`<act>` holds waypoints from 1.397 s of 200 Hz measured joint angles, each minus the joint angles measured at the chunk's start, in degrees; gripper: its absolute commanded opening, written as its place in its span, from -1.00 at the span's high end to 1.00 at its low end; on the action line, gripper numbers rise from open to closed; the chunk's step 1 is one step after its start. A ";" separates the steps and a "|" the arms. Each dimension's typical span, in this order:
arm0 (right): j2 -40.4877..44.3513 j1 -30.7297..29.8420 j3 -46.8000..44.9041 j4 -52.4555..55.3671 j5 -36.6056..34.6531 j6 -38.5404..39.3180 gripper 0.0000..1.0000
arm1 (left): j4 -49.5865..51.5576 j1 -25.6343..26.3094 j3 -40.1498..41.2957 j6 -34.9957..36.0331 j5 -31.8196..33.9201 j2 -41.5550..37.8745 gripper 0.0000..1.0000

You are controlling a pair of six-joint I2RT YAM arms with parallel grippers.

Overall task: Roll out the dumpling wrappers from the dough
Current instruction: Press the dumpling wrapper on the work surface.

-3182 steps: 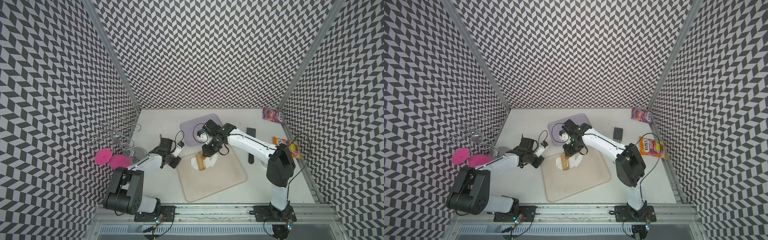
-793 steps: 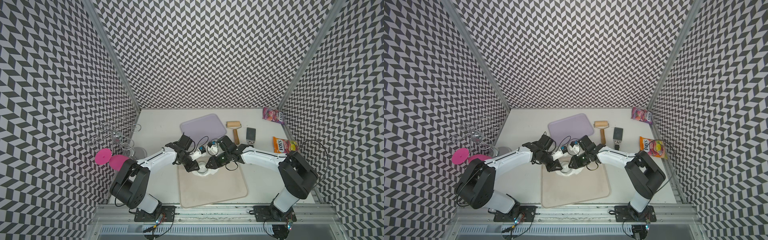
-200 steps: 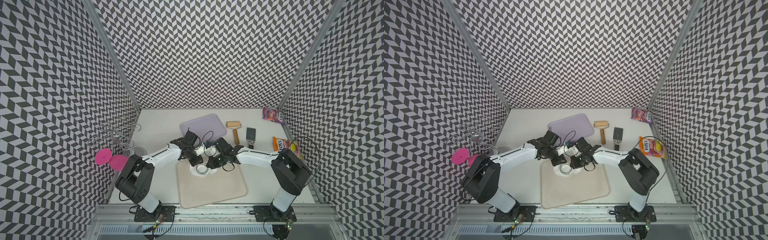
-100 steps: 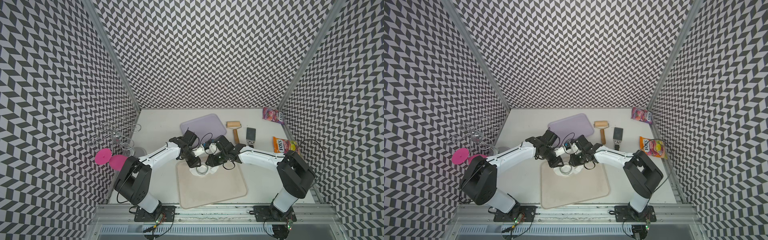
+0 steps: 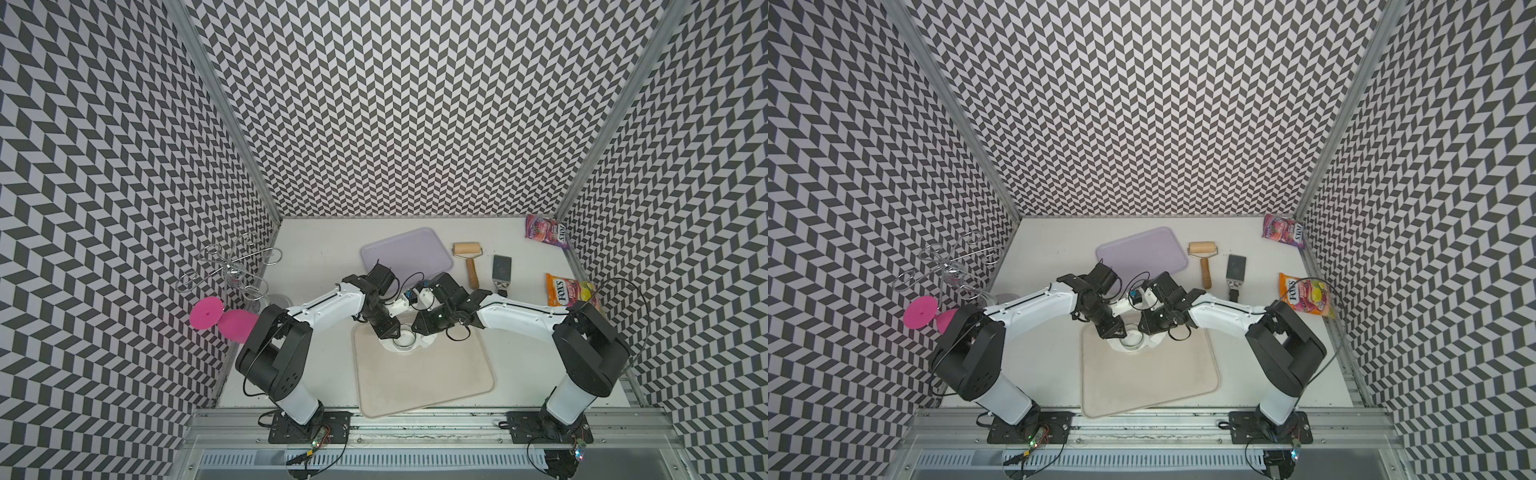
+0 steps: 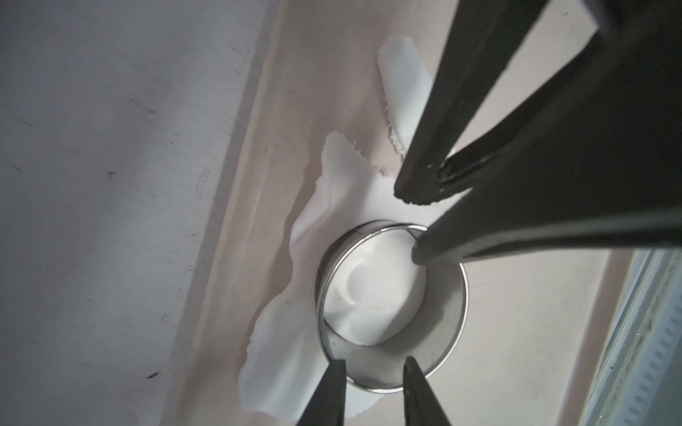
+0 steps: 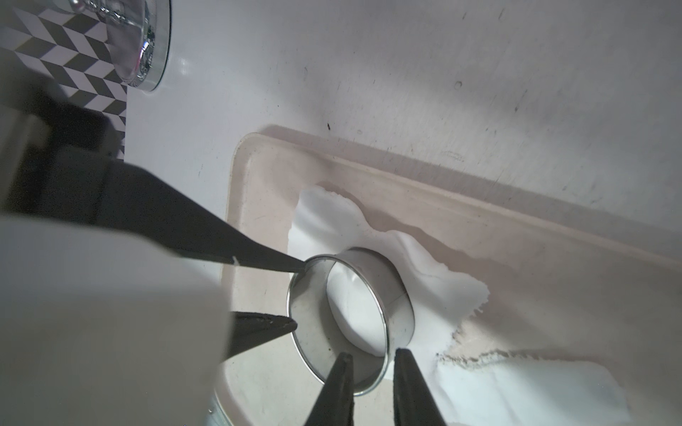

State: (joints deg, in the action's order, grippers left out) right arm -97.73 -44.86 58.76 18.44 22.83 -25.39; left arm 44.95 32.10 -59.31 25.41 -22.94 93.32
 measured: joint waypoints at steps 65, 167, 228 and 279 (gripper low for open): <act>-0.20 0.00 -0.66 -1.18 0.15 -0.20 0.55 | -0.61 -0.07 0.04 -0.85 0.55 0.42 0.23; -0.20 -0.02 -1.64 -1.38 0.17 -0.20 0.54 | 1.75 -0.07 0.02 -0.70 0.59 0.42 0.18; -0.20 -0.37 -2.03 -1.38 0.33 -0.20 0.55 | 1.88 -0.26 0.02 -0.83 0.24 0.46 0.22; -0.24 -0.98 -2.03 -1.33 0.13 -0.20 0.55 | 1.62 -0.26 0.02 -1.07 -0.33 2.05 0.27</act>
State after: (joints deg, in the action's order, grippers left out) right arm -97.97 -45.84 56.73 17.10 22.96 -25.58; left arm 46.57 31.83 -59.29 24.34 -23.27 95.37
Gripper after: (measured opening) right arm 0.224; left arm 0.369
